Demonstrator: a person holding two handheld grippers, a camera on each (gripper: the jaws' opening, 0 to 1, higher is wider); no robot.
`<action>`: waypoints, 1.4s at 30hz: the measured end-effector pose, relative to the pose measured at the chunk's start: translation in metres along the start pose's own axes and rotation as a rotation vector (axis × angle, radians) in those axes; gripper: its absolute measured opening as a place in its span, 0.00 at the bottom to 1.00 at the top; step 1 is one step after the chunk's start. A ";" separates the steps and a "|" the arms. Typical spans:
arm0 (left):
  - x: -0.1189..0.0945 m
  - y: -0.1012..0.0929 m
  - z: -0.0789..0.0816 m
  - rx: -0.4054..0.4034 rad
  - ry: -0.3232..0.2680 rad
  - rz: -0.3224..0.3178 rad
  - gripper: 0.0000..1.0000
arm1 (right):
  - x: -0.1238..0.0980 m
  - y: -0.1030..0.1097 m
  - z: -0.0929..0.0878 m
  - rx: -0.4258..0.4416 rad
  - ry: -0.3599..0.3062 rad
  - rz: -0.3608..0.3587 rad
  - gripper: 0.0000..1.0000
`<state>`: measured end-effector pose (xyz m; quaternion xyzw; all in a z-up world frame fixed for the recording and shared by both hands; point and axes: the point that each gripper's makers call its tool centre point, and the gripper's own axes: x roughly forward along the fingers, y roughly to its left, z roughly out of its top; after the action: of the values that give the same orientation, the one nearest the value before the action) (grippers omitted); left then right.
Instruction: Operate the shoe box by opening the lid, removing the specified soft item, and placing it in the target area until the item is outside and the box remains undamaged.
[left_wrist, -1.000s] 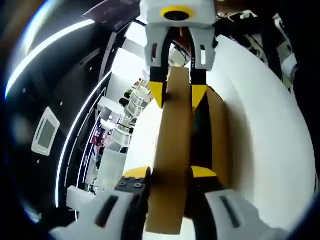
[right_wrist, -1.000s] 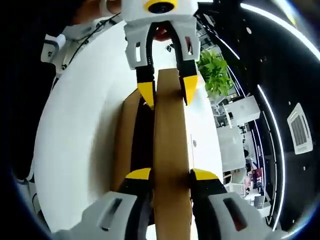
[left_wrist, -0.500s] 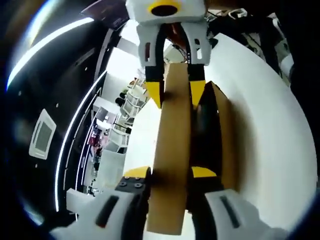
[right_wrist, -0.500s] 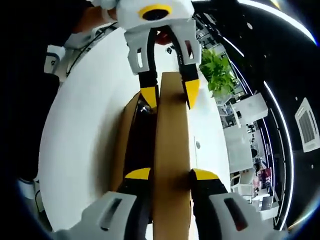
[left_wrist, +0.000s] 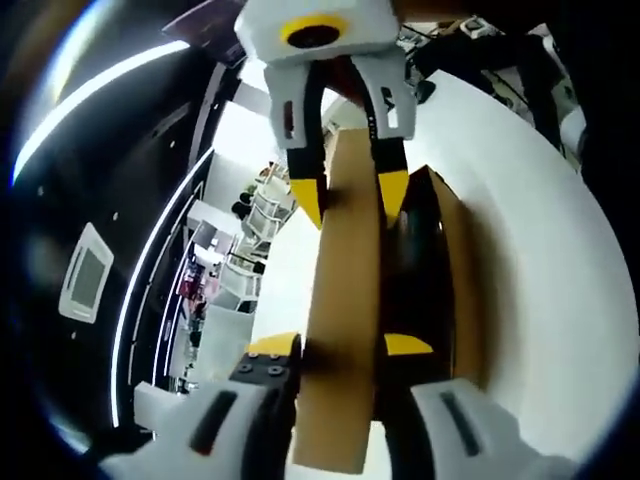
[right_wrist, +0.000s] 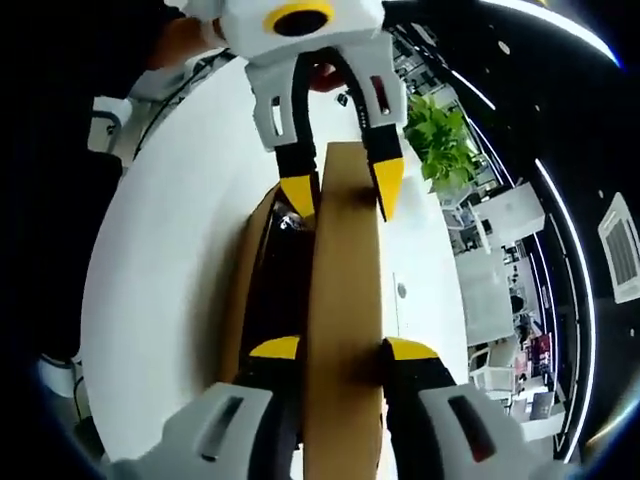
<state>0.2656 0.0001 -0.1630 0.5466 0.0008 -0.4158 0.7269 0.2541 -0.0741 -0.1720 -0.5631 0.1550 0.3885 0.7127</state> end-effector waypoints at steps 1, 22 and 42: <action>0.001 -0.001 -0.001 0.025 0.006 -0.001 0.31 | 0.000 -0.001 0.000 0.010 0.000 0.012 0.30; -0.063 -0.024 0.002 0.028 -0.031 -0.026 0.33 | -0.002 -0.017 0.001 0.080 -0.044 0.086 0.30; -0.043 -0.061 -0.035 -0.038 0.033 -0.133 0.32 | -0.002 -0.020 0.002 0.077 -0.018 0.110 0.30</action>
<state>0.2163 0.0509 -0.2058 0.5382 0.0568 -0.4541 0.7078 0.2667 -0.0748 -0.1562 -0.5224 0.1942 0.4256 0.7129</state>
